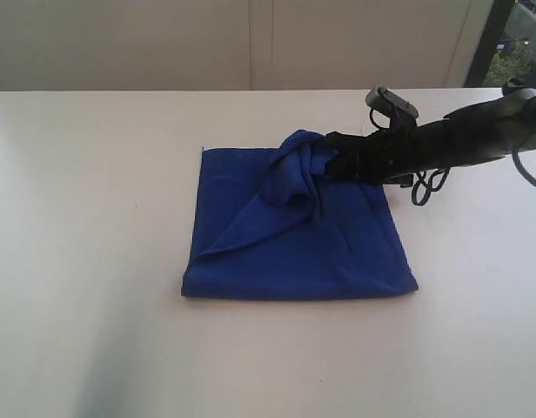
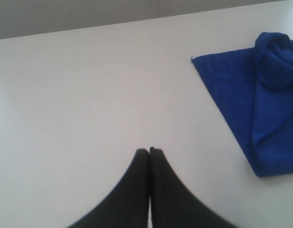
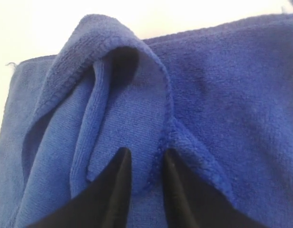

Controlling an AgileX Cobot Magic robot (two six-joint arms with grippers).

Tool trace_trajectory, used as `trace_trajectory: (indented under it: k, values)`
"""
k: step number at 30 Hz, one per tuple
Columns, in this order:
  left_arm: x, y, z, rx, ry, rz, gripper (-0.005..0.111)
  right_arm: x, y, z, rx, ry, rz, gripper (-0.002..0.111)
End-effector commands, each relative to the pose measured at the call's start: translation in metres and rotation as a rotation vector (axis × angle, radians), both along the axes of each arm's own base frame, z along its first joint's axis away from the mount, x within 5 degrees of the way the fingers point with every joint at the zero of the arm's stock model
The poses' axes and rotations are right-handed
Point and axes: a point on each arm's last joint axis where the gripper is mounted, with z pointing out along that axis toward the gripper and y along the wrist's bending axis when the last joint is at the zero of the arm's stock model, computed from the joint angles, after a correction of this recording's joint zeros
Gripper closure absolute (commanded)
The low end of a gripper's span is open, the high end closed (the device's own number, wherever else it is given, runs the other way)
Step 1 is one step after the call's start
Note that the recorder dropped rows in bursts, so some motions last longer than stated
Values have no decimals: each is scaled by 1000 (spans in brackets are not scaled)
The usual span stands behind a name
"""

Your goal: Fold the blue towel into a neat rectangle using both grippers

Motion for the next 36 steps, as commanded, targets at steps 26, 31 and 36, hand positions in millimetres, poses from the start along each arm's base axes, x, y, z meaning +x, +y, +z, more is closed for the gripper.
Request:
trace_trajectory:
  k: [26, 31, 36]
  values:
    - [-1, 0, -2, -9, 4, -1, 107, 3, -11, 33, -38, -90, -20, 108]
    - [-1, 0, -2, -9, 4, -1, 107, 4, -16, 31, -109, -107, -25, 108]
    - [-1, 0, -2, -9, 4, -1, 107, 5, -17, 30, -134, -114, -26, 108]
